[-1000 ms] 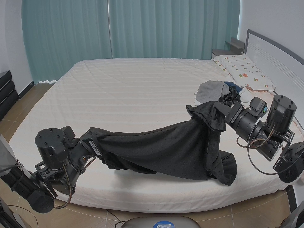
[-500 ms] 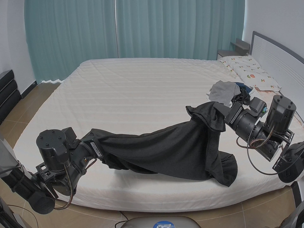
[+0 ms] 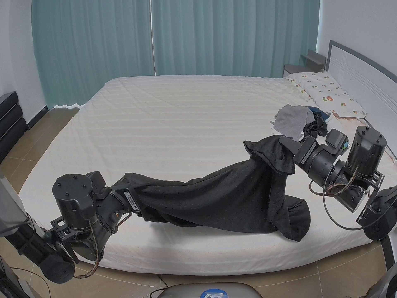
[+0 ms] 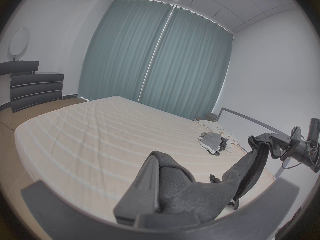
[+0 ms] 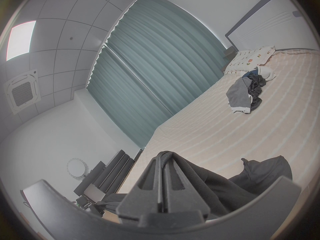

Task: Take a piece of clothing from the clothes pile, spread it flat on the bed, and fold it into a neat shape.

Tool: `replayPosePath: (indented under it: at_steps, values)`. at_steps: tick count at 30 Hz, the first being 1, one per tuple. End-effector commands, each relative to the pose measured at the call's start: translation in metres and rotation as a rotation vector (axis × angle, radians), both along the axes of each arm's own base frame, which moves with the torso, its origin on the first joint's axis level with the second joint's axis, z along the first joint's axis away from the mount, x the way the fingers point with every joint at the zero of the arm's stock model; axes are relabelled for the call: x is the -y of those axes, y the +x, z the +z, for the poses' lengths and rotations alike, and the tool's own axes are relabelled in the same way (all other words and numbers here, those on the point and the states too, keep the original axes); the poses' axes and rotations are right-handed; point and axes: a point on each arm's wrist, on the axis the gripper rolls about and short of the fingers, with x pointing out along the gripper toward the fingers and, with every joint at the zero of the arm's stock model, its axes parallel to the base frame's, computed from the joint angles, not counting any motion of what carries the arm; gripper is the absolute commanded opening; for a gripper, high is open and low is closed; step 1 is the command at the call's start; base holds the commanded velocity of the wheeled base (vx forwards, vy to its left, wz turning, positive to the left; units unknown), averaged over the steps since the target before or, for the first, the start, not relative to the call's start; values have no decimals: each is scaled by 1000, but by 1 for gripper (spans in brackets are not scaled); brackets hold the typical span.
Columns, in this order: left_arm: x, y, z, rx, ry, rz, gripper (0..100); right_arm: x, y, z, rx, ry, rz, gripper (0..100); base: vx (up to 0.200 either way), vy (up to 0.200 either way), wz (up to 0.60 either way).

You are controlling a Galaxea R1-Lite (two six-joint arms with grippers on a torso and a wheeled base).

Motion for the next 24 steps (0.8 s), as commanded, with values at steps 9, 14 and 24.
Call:
replayPosePath:
  at_steps: [9, 14, 24]
  values:
    - [3, -11, 19, 62, -40, -35, 0, 5, -40, 44, 161, 48, 55, 0, -200, 0, 0]
    - [3, -19, 38, 129, -89, -50, 0, 19, -62, 73, 277, 75, 47, 0, -40, 0, 0]
    - [-4, 2, 101, 146, -98, 29, 0, 36, -69, 138, 353, 72, -16, 0, 0, 0, 0]
